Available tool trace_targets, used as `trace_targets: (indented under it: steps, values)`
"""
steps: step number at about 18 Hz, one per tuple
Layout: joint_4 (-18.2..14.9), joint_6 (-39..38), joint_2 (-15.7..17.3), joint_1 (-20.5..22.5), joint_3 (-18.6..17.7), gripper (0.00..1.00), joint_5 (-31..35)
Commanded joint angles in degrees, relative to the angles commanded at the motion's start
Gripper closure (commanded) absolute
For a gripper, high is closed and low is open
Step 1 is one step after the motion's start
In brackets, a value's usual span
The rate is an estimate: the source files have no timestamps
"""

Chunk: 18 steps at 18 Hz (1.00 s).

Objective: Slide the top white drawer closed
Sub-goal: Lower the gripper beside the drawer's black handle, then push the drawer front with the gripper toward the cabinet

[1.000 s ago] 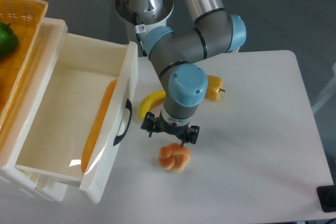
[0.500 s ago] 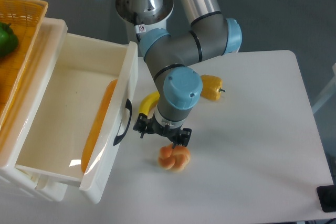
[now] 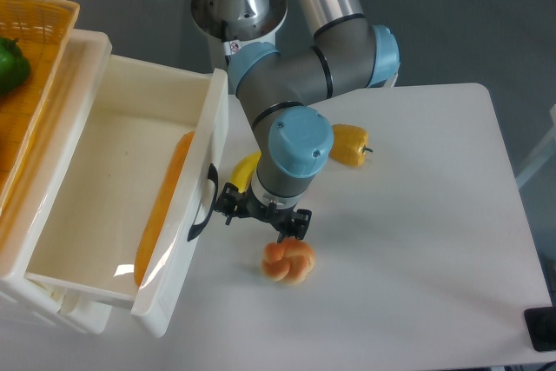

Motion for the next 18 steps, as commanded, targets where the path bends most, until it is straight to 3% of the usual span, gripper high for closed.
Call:
trace_targets:
  steps: [18]
  values:
    - [-3.3, -0.2, 2.5, -1.7, -0.1, 0.00, -1.0]
